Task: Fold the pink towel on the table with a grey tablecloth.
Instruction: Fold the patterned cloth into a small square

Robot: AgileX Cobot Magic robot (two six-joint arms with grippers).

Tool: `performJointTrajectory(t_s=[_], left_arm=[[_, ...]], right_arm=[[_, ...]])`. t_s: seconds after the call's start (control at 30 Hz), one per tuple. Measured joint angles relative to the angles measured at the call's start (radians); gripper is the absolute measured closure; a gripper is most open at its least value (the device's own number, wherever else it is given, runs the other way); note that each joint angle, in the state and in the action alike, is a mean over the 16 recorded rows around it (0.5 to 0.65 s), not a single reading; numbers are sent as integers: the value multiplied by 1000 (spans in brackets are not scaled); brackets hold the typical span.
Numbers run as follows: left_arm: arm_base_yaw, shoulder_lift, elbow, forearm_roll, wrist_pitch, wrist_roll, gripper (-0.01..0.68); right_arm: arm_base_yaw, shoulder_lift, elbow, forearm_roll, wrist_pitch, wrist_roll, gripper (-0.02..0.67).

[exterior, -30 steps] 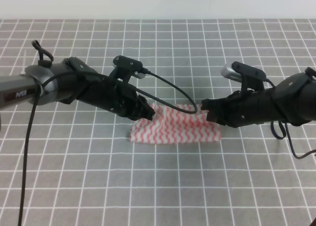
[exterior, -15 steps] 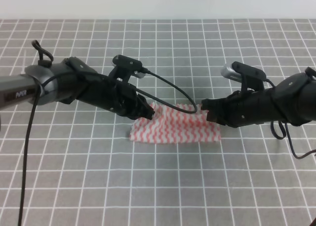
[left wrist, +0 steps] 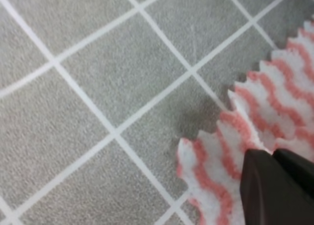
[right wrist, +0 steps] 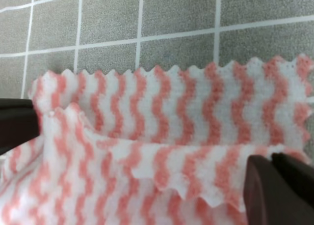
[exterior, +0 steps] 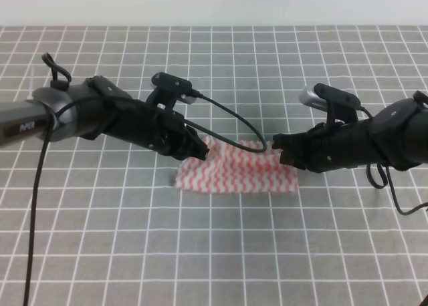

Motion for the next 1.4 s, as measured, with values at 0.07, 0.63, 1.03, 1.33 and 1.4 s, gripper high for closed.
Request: performJointTrajectory(t_s=[0.07, 0.63, 1.03, 1.33, 1.4], left_arm=[[0, -3, 0, 1, -1, 0, 673], [0, -21, -1, 86, -16, 2, 623], [0, -33, -13, 62, 0, -21, 411], [-1, -24, -31, 34, 47, -91, 361], [-1, -17, -33, 33, 49, -107, 361]], right_arm=[[0, 0, 0, 0, 0, 0, 663], [0, 0, 0, 0, 4, 0, 663], [0, 2, 0, 0, 8, 0, 663], [0, 0, 0, 0, 11, 0, 663], [0, 1, 0, 0, 12, 0, 662]])
